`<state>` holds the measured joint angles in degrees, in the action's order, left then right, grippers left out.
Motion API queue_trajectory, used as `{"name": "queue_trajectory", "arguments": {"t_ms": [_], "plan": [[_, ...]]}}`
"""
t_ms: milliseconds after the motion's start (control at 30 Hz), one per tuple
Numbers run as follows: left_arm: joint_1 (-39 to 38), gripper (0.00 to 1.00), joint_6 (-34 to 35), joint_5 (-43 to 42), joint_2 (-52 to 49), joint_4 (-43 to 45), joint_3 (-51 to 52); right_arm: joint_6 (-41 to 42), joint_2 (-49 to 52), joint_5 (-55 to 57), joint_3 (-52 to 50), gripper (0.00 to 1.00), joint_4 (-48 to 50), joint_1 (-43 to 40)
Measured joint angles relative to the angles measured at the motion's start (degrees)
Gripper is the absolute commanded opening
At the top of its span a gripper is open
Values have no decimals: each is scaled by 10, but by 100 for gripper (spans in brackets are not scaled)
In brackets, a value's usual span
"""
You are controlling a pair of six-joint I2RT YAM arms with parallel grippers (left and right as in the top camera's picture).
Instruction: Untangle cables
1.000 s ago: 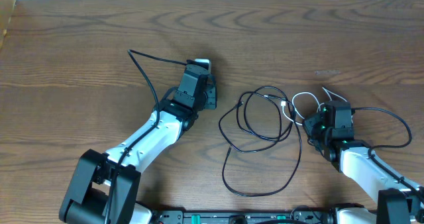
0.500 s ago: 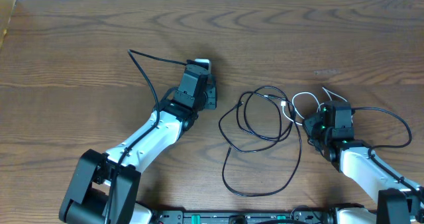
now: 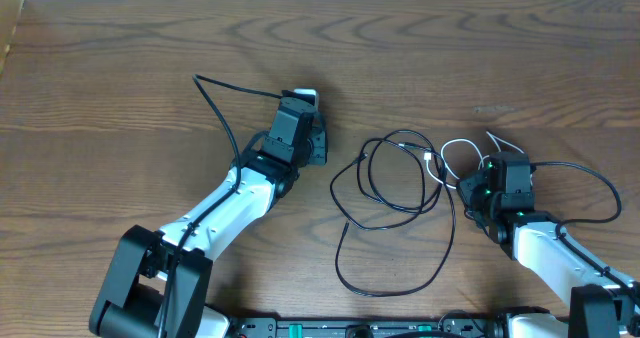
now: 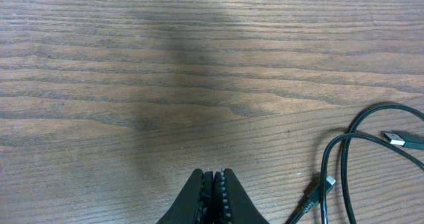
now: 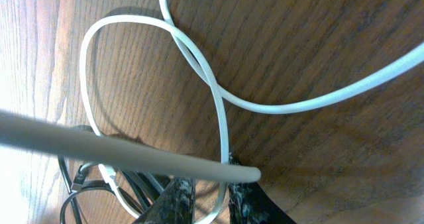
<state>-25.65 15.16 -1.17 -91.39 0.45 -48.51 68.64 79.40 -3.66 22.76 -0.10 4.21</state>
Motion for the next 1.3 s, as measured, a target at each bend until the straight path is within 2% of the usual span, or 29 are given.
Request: {"name": "queue_trajectory", "arguments": {"t_ms": [700, 733, 800, 900, 1133, 1233, 1300], "plan": [[0, 9, 0, 0, 0, 0, 0, 0, 0, 0, 0, 17, 0, 0], [0, 8, 0, 0, 0, 0, 0, 0, 0, 0, 0, 17, 0, 0], [0, 8, 0, 0, 0, 0, 0, -2, 0, 0, 0, 1, 0, 0], [0, 8, 0, 0, 0, 0, 0, -3, 3, 2, -2, 1, 4, 0], [0, 9, 0, 0, 0, 0, 0, -71, -5, -1, -6, 1, 9, 0], [0, 9, 0, 0, 0, 0, 0, -115, -33, -8, -8, 1, -38, -7], [0, 8, 0, 0, 0, 0, 0, -147, -64, -12, -2, 1, -104, -19]]}}
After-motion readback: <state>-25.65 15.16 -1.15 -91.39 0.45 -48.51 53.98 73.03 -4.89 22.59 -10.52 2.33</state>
